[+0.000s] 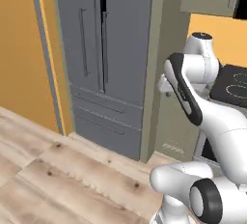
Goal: Retrieve the fish from the fridge and place it on the saucepan with marinade on the stove.
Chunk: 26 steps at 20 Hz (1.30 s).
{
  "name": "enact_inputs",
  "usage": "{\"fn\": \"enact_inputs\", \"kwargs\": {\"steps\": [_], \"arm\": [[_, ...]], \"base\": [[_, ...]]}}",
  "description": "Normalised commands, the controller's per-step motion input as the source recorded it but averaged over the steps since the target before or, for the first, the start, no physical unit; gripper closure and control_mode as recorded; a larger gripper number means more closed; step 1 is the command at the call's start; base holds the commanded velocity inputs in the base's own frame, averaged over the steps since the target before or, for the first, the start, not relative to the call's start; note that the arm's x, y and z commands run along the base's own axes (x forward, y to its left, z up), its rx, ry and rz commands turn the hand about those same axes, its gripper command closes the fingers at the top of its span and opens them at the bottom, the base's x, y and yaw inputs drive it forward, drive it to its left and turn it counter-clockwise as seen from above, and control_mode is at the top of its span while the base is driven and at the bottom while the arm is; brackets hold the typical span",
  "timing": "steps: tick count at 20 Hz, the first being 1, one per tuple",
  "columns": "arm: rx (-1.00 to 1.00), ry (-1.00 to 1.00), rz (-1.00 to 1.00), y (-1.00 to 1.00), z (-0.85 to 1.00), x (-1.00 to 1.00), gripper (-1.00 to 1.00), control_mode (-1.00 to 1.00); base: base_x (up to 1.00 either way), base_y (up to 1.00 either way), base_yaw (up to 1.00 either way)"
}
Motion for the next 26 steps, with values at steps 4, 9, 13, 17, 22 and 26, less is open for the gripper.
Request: {"fn": "enact_inputs", "kwargs": {"steps": [4,9,13,17,22,26], "arm": [[0.00,0.00,0.00,0.00,0.00,0.00,-1.00,1.00],[0.00,0.00,0.00,0.00,0.00,0.00,-1.00,1.00],[0.00,0.00,0.00,0.00,0.00,0.00,-1.00,1.00],[0.00,0.00,0.00,0.00,0.00,0.00,-1.00,1.00],[0.00,0.00,0.00,0.00,0.00,0.00,-1.00,1.00],[0.00,0.00,0.00,0.00,0.00,0.00,-1.00,1.00]], "base": [[-0.15,0.01,1.00],[-0.10,0.01,1.00],[-0.01,0.01,1.00],[0.73,-0.02,0.69],[1.00,-0.45,0.12],[1.00,-0.31,-0.04]]}}
